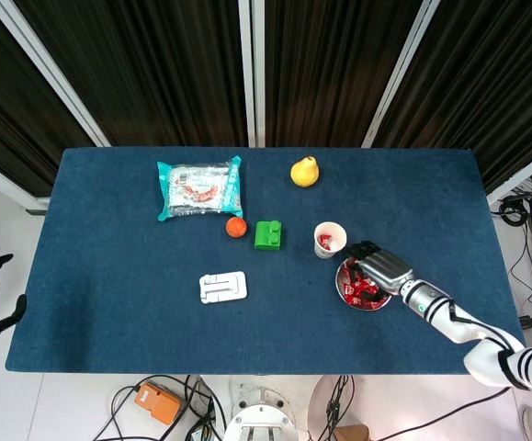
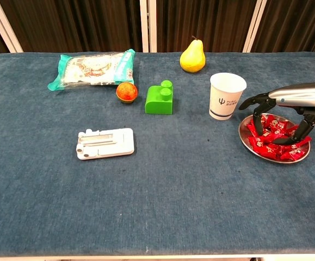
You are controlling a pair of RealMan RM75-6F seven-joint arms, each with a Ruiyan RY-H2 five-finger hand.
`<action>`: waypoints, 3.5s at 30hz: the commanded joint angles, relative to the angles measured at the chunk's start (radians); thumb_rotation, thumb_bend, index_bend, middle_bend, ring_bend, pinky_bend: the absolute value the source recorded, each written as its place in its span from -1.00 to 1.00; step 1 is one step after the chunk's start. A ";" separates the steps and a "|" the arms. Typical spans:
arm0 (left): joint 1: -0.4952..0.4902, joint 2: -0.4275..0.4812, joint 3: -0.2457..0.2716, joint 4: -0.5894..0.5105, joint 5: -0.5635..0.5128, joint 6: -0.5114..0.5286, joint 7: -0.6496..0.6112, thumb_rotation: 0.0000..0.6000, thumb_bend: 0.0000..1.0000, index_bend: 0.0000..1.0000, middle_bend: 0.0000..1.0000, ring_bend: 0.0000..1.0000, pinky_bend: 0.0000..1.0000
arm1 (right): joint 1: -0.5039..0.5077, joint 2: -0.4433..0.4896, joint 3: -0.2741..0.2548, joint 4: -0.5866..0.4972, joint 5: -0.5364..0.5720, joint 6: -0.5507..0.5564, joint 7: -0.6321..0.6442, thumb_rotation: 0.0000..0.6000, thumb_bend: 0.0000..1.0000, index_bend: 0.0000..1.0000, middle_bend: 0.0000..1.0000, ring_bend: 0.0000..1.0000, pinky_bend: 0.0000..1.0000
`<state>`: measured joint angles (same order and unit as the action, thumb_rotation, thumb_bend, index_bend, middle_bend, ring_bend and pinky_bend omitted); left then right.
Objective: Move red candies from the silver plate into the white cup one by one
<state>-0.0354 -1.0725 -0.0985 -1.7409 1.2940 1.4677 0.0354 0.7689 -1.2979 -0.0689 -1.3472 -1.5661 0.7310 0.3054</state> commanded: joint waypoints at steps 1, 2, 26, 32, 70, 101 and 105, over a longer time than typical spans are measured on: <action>0.001 0.001 0.000 0.000 0.000 0.001 -0.001 1.00 -0.32 -0.68 -1.00 -1.00 -1.00 | 0.003 -0.005 0.002 0.003 0.005 -0.005 -0.014 1.00 -0.02 0.05 -0.78 -0.85 -0.97; 0.001 0.001 0.000 0.000 0.000 0.001 -0.002 1.00 -0.32 -0.68 -1.00 -1.00 -1.00 | 0.004 -0.006 0.002 0.003 0.007 -0.007 -0.016 1.00 -0.02 0.05 -0.78 -0.85 -0.97; 0.002 0.001 -0.002 0.001 0.000 0.002 -0.008 1.00 -0.32 -0.68 -1.00 -1.00 -1.00 | 0.002 0.023 0.017 -0.031 0.019 0.016 -0.011 1.00 0.02 0.24 -0.78 -0.85 -0.97; 0.001 0.001 -0.001 0.001 0.001 0.001 -0.006 1.00 -0.32 -0.68 -1.00 -1.00 -1.00 | -0.005 0.063 0.027 -0.067 0.007 0.058 0.021 1.00 0.03 0.24 -0.78 -0.84 -0.97; -0.001 -0.003 -0.002 0.004 0.005 -0.001 -0.005 1.00 -0.32 -0.68 -1.00 -1.00 -1.00 | 0.168 0.001 0.178 0.075 0.082 -0.059 0.089 1.00 0.03 0.25 -0.78 -0.85 -0.97; -0.001 0.000 -0.004 0.002 0.000 0.000 -0.013 1.00 -0.32 -0.68 -1.00 -1.00 -1.00 | 0.096 0.167 0.127 -0.088 0.045 0.056 0.097 1.00 -0.06 -0.38 -0.78 -0.88 -0.97; -0.002 -0.003 -0.005 0.001 0.001 0.000 -0.010 1.00 -0.32 -0.68 -1.00 -1.00 -1.00 | 0.049 0.240 0.091 -0.153 0.034 0.081 0.064 1.00 -0.07 -0.38 -0.78 -0.88 -0.98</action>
<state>-0.0373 -1.0758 -0.1034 -1.7398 1.2951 1.4683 0.0259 0.8406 -1.0834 0.0398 -1.4751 -1.5225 0.7959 0.3843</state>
